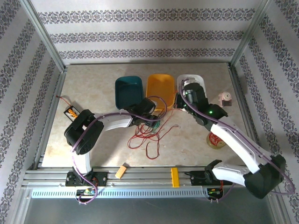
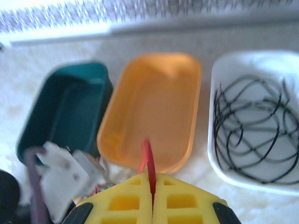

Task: Untangle the cables

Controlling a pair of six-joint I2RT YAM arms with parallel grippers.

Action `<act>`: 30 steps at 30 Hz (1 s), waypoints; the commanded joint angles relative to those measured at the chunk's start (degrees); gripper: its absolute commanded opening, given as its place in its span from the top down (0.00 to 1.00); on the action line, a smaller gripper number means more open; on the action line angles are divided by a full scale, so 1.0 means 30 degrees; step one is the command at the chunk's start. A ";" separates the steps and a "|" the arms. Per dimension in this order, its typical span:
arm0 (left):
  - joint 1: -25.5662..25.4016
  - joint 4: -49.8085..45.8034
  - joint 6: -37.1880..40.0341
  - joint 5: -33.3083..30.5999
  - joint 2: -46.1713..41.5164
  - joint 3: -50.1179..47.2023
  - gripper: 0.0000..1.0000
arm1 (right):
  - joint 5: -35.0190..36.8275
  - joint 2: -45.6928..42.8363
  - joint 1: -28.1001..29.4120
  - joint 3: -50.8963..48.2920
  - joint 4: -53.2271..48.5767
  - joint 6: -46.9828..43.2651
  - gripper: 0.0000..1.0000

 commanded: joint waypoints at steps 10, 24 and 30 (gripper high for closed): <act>-0.0188 -0.1866 -0.0037 -0.1191 -0.0517 -0.1545 0.36 | 0.1807 0.0791 -0.0420 0.7623 0.1192 -0.3422 0.97; 0.0074 0.3525 -0.2368 -0.2141 -0.6554 -0.3853 0.04 | -0.0966 0.6038 -0.1846 0.9177 0.1870 -0.0822 0.96; 0.0369 0.2713 -0.4226 -0.7939 -0.9155 -0.4604 0.00 | -0.1623 0.8103 -0.1889 0.8899 0.2070 0.0031 0.95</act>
